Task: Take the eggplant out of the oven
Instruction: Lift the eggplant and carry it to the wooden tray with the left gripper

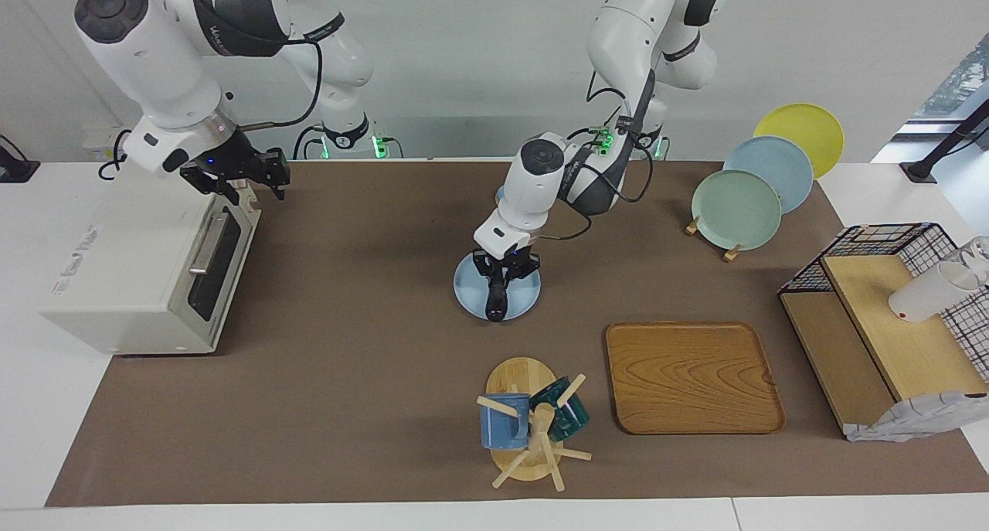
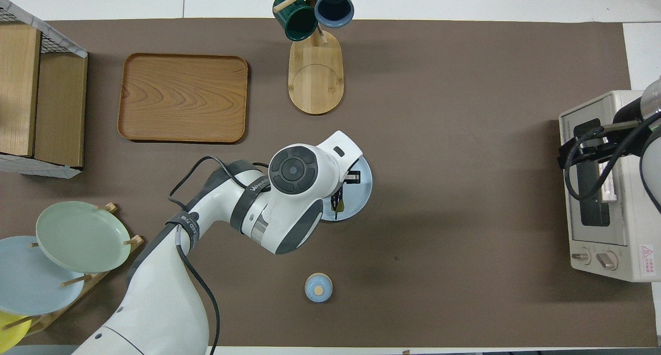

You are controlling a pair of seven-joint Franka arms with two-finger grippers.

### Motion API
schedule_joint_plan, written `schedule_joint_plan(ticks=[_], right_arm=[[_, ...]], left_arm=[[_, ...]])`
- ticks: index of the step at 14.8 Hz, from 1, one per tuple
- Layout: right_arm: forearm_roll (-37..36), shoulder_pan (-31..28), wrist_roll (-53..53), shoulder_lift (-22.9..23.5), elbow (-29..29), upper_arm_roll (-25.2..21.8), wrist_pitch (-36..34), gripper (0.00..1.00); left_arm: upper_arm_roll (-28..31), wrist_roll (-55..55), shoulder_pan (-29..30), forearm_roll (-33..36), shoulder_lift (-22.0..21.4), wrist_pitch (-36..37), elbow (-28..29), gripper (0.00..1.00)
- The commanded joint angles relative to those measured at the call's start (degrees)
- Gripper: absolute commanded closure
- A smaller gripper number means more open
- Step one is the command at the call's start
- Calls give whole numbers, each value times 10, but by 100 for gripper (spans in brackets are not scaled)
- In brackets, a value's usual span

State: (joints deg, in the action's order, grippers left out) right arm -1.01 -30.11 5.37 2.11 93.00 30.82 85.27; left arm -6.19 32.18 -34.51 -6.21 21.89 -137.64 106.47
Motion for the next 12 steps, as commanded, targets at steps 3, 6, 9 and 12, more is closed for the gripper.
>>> schedule_joint_plan(ticks=[3, 6, 9, 12], right_arm=[[14, 143, -14, -29, 30, -149, 2, 0], [14, 237, -15, -46, 51, -251, -3, 0], [12, 297, -21, -44, 53, -301, 21, 0], [9, 316, -47, -47, 54, -306, 24, 0]], left_arm=[[0, -42, 77, -12, -33, 118, -57, 100], [0, -94, 162, -21, -19, 151, -107, 100], [1, -175, 251, -33, -3, 149, -111, 100], [2, -221, 305, -24, 64, 154, -178, 100]])
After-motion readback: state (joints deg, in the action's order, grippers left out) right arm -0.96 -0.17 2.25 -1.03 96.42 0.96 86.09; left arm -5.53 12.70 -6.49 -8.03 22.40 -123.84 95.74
